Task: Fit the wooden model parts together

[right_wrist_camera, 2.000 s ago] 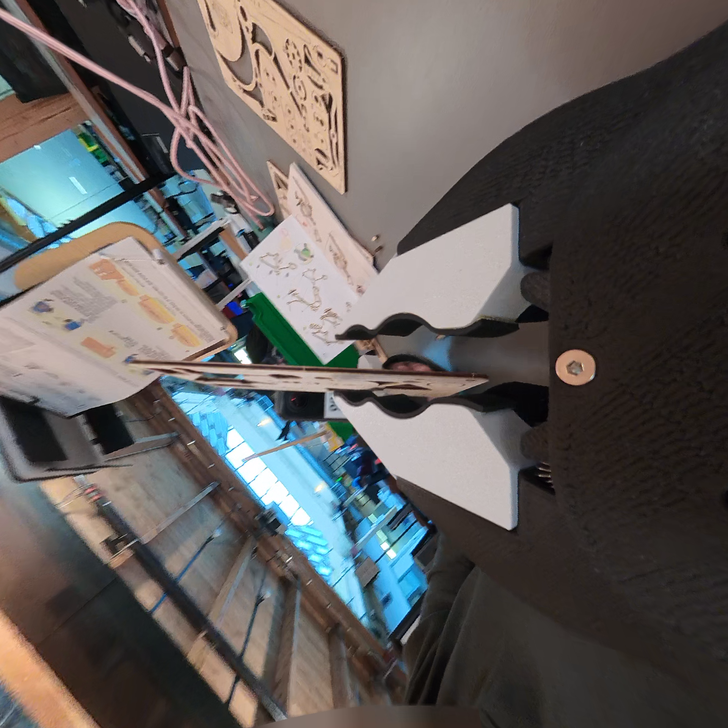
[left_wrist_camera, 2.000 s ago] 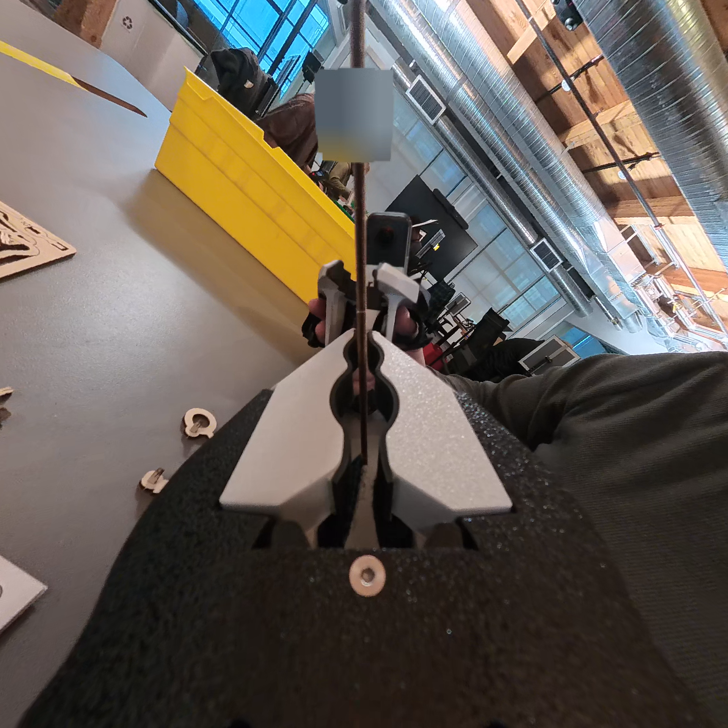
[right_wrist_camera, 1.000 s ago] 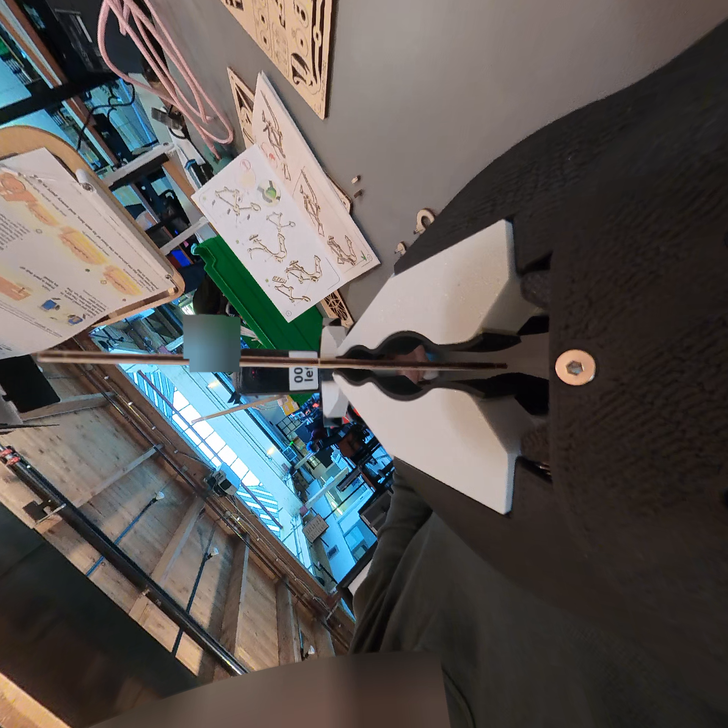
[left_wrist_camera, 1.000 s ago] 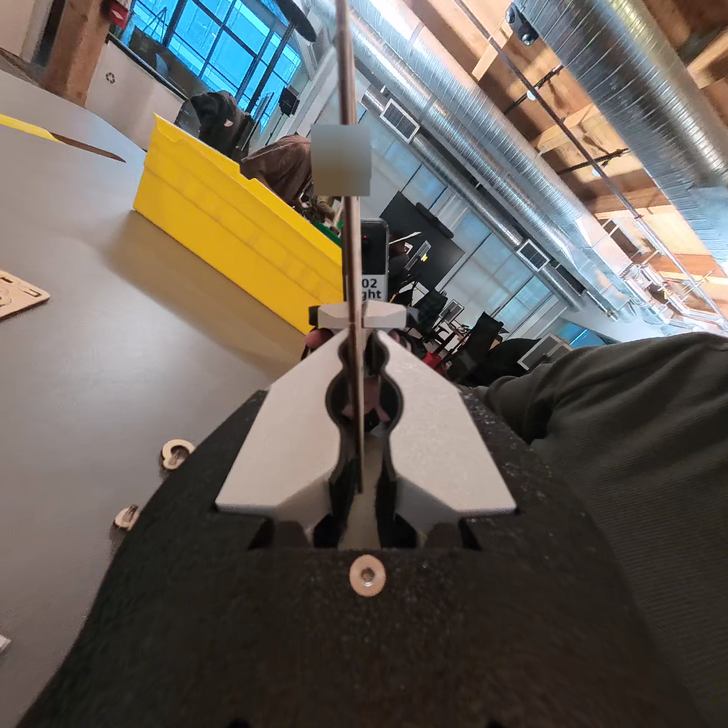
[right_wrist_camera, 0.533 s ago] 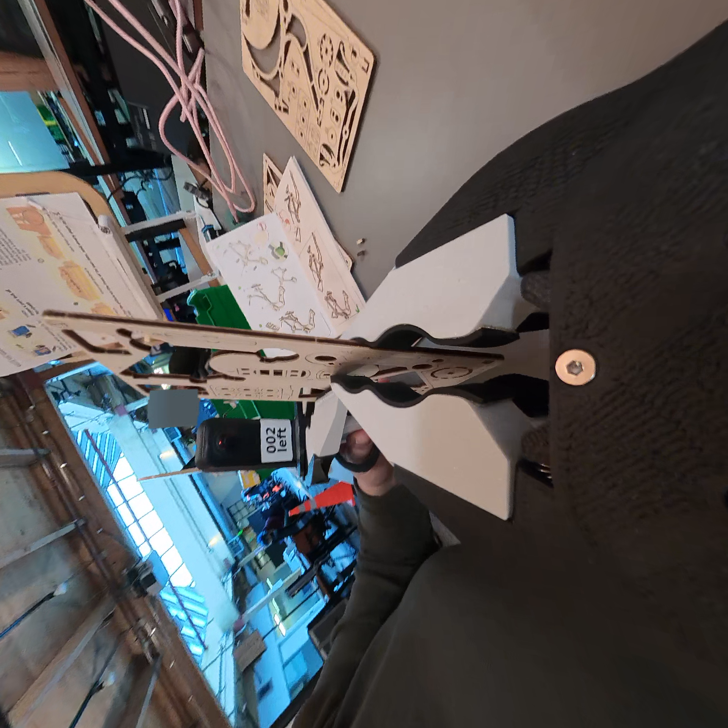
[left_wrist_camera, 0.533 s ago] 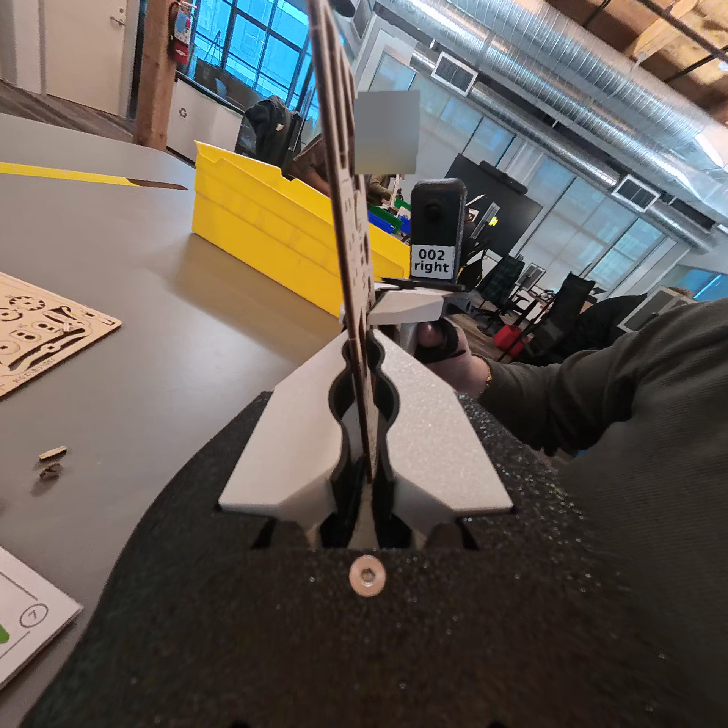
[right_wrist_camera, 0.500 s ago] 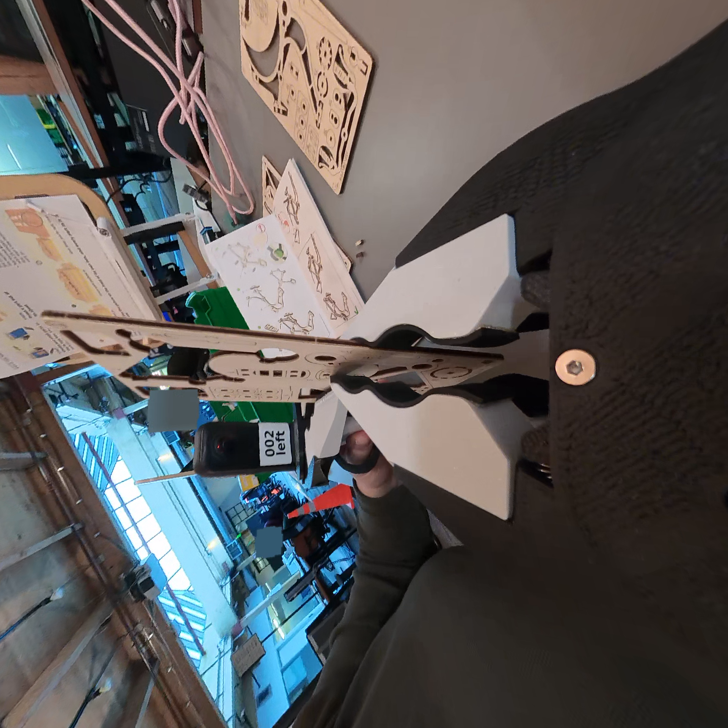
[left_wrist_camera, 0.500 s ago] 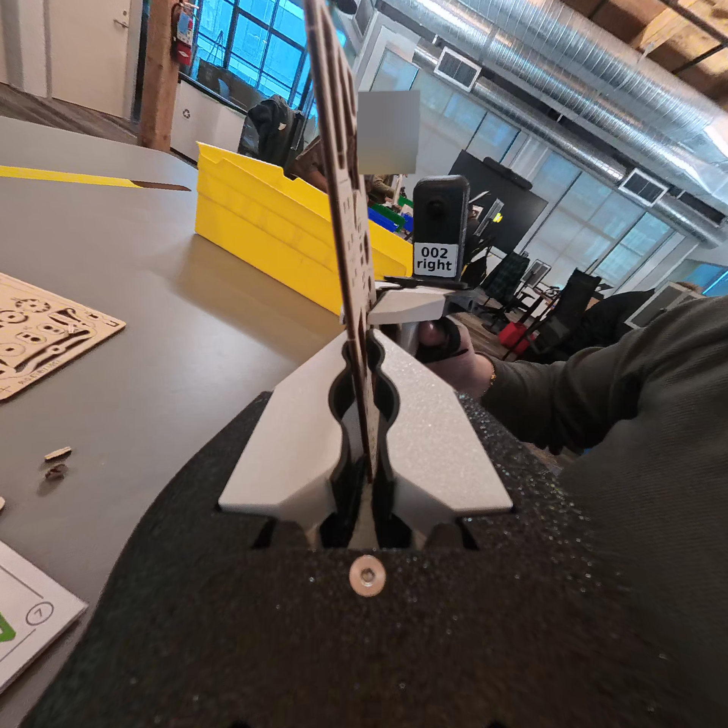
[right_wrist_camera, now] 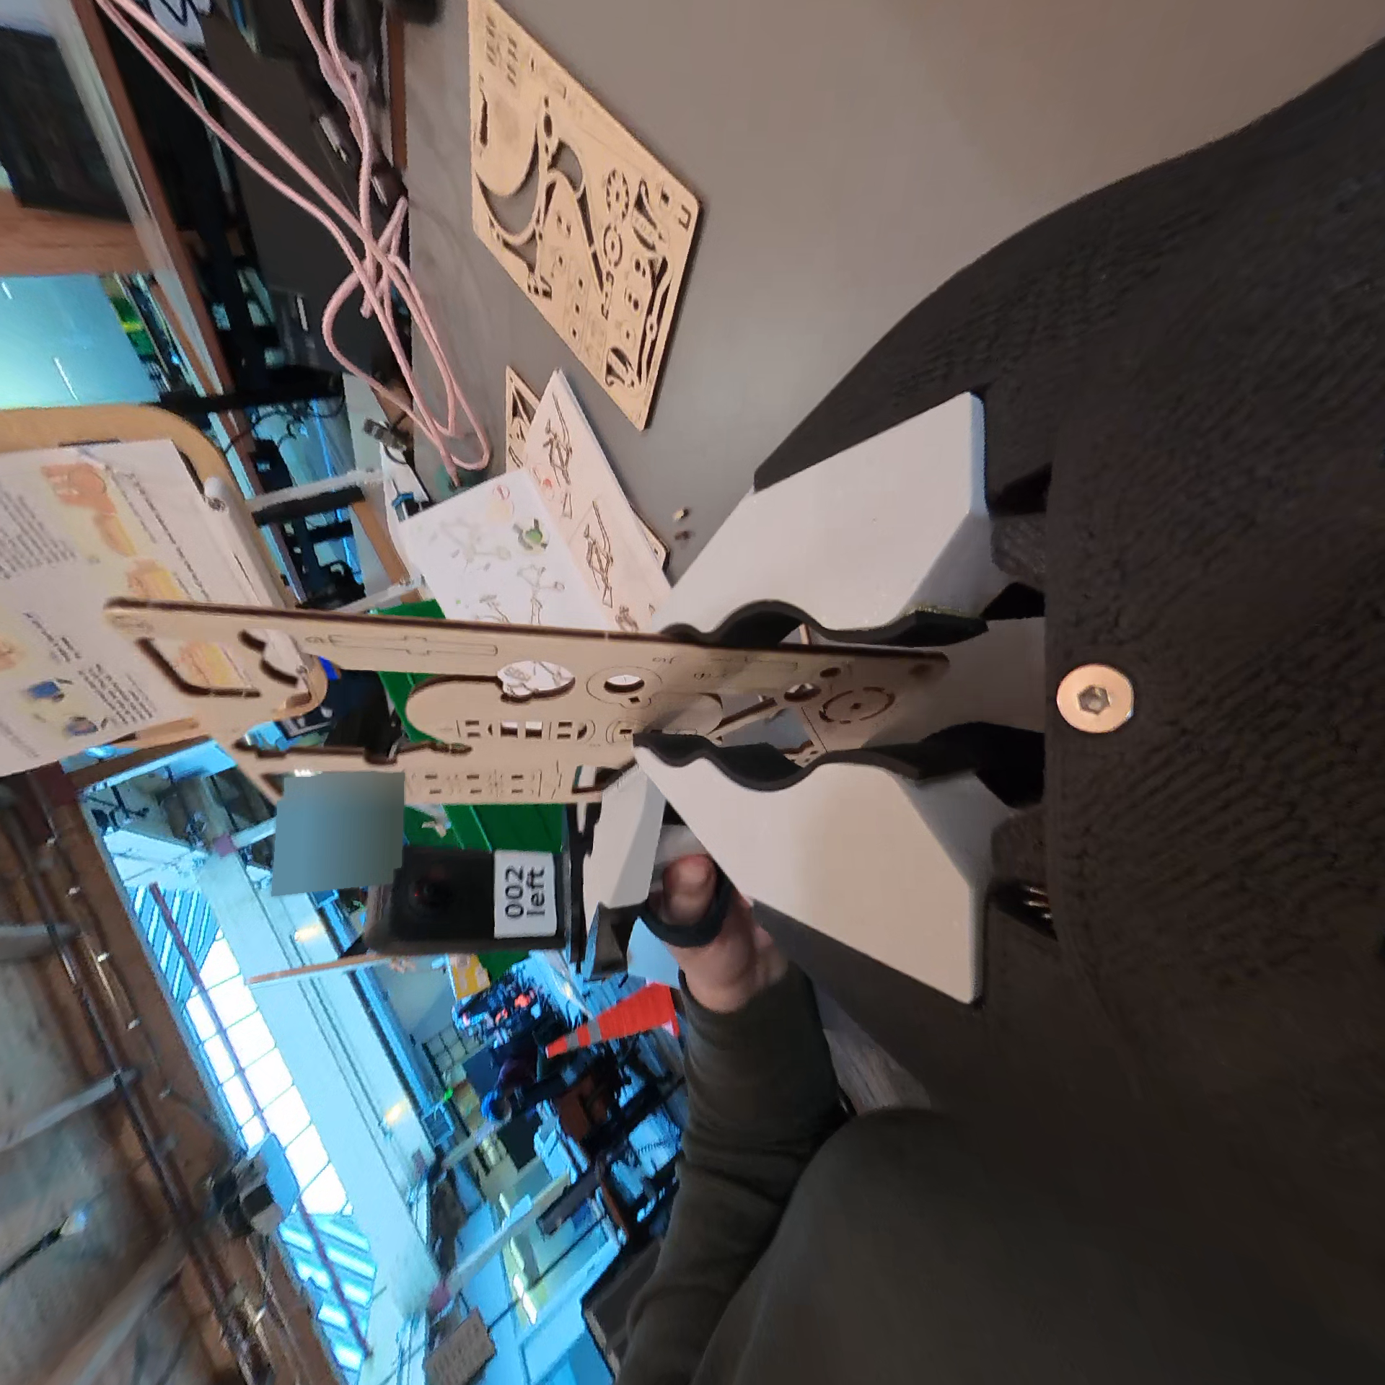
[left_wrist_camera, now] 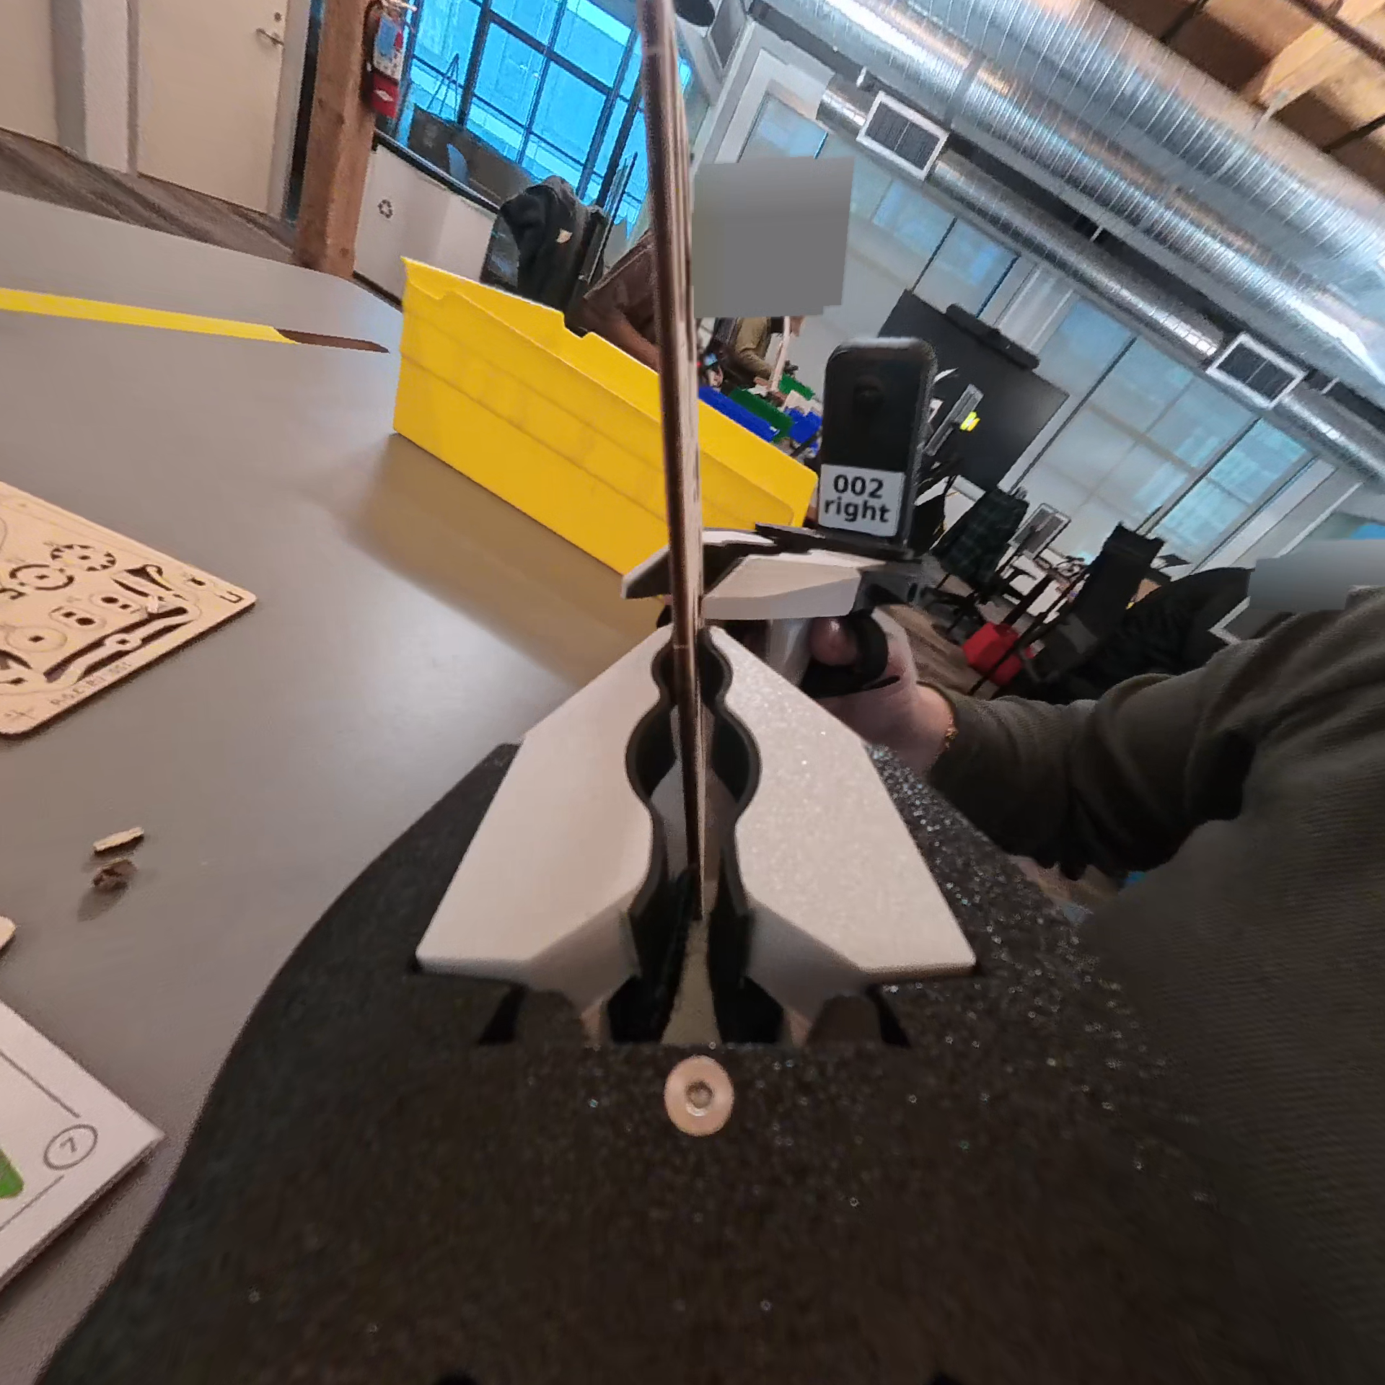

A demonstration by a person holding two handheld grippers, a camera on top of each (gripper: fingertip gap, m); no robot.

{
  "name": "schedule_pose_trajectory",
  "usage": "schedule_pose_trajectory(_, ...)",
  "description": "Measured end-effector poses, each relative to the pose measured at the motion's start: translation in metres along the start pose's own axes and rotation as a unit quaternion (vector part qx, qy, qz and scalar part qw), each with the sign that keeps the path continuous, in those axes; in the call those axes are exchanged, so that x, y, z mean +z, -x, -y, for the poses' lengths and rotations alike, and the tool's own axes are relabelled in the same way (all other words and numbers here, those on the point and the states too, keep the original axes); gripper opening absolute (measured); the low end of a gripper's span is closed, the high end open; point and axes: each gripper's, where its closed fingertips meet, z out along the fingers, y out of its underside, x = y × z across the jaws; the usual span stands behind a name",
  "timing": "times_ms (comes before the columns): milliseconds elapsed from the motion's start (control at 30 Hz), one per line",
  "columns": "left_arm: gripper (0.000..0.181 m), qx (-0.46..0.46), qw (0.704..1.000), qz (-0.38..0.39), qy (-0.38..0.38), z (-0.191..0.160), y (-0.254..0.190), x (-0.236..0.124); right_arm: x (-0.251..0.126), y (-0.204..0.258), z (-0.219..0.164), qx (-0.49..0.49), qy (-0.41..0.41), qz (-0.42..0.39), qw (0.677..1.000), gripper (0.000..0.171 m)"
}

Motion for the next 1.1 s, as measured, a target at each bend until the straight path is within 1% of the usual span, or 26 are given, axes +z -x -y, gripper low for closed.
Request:
schedule_pose_trajectory(67,0.0,0.013,1.0,0.009,0.003,0.0007,0.0006,-0.0006,0.0005,-0.0007,0.001,-0.015,0.0,-0.011,1.0,0.022)
schedule_pose_trajectory(167,0.0,0.011,1.0,0.007,0.003,0.0011,-0.0004,-0.0014,0.0007,0.0009,0.0012,-0.015,0.001,-0.006,1.0,0.021)
schedule_pose_trajectory(333,0.0,0.035,0.999,0.012,0.01,0.0008,-0.0023,-0.0021,-0.0011,0.0053,0.0018,-0.007,0.006,0.013,1.0,0.015)
schedule_pose_trajectory(467,0.0,0.071,0.997,0.033,0.011,0.0022,-0.0038,-0.0018,-0.0025,0.0067,0.0028,-0.015,0.007,0.005,1.0,0.014)
schedule_pose_trajectory(767,0.001,0.105,0.993,0.056,0.016,0.0026,-0.0028,-0.0014,-0.0035,0.0055,0.0024,-0.039,0.011,-0.033,0.999,0.015)
schedule_pose_trajectory(833,0.001,0.105,0.993,0.056,0.016,0.0022,-0.0019,-0.0014,-0.0034,0.005,0.0022,-0.042,0.011,-0.038,0.998,0.015)
schedule_pose_trajectory(933,0.0,0.076,0.997,0.028,0.011,0.0029,-0.0042,0.0003,-0.0039,0.0046,0.0048,-0.033,-0.001,-0.017,0.999,0.019)
schedule_pose_trajectory(1000,0.0,0.059,0.998,0.025,0.013,0.0016,-0.003,0.0023,-0.0046,0.0007,0.0037,-0.023,0.0,-0.012,1.0,0.022)
schedule_pose_trajectory(1100,0.001,0.069,0.997,0.034,0.027,-0.0014,-0.0009,0.0014,-0.0045,-0.0026,0.0018,-0.059,0.015,-0.034,0.998,0.027)
